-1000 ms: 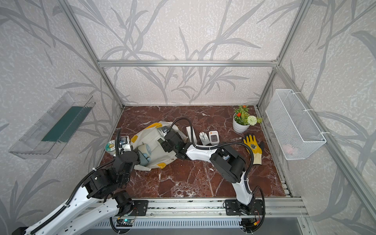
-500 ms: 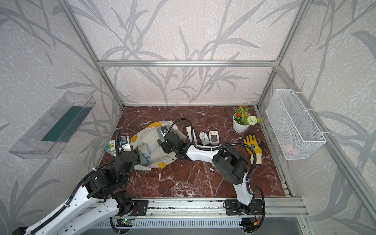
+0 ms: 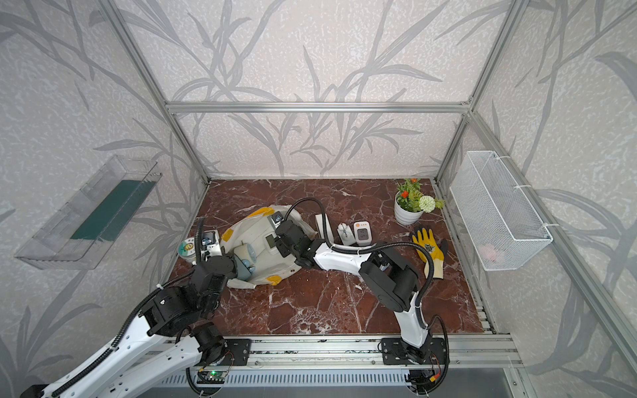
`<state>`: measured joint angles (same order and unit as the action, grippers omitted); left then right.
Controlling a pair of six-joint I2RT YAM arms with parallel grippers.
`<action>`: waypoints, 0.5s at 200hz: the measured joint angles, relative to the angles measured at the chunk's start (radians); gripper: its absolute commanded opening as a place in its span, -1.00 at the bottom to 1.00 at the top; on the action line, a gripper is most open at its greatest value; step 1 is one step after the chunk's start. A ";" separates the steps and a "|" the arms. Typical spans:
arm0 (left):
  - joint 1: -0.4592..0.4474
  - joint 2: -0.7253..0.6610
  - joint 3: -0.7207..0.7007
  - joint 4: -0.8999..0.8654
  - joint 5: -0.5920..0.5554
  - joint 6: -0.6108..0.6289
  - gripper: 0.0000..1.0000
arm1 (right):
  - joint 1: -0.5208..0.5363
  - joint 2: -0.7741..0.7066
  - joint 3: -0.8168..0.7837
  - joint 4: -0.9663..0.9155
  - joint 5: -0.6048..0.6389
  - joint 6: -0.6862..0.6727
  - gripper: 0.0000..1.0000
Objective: Take the alarm clock out of the canvas bag
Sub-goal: Pick up the alarm from the canvas bag.
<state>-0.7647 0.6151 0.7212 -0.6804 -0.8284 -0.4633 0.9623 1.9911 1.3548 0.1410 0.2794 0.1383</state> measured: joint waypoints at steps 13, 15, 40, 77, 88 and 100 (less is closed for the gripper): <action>0.000 0.000 0.000 0.000 0.000 0.000 -1.00 | 0.000 0.000 0.000 0.000 0.000 -0.003 -0.12; 0.000 0.000 0.000 0.000 -0.001 0.000 -1.00 | 0.000 0.000 -0.001 0.000 0.000 -0.004 -0.12; 0.000 0.000 0.000 0.000 -0.003 0.000 -1.00 | 0.001 -0.003 -0.017 0.015 -0.005 -0.014 -0.18; 0.000 0.003 0.000 0.000 -0.008 -0.001 -1.00 | 0.001 -0.021 -0.050 0.038 -0.031 -0.033 -0.36; 0.000 0.006 0.000 -0.001 -0.010 -0.003 -1.00 | 0.001 -0.029 -0.057 0.039 -0.038 -0.035 -0.42; 0.000 0.010 0.000 -0.003 -0.015 -0.005 -1.00 | 0.003 -0.037 -0.064 0.038 -0.042 -0.038 -0.47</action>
<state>-0.7647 0.6247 0.7212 -0.6834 -0.8436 -0.4686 0.9649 1.9545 1.2903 0.1791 0.2379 0.1005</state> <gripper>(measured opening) 0.072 0.447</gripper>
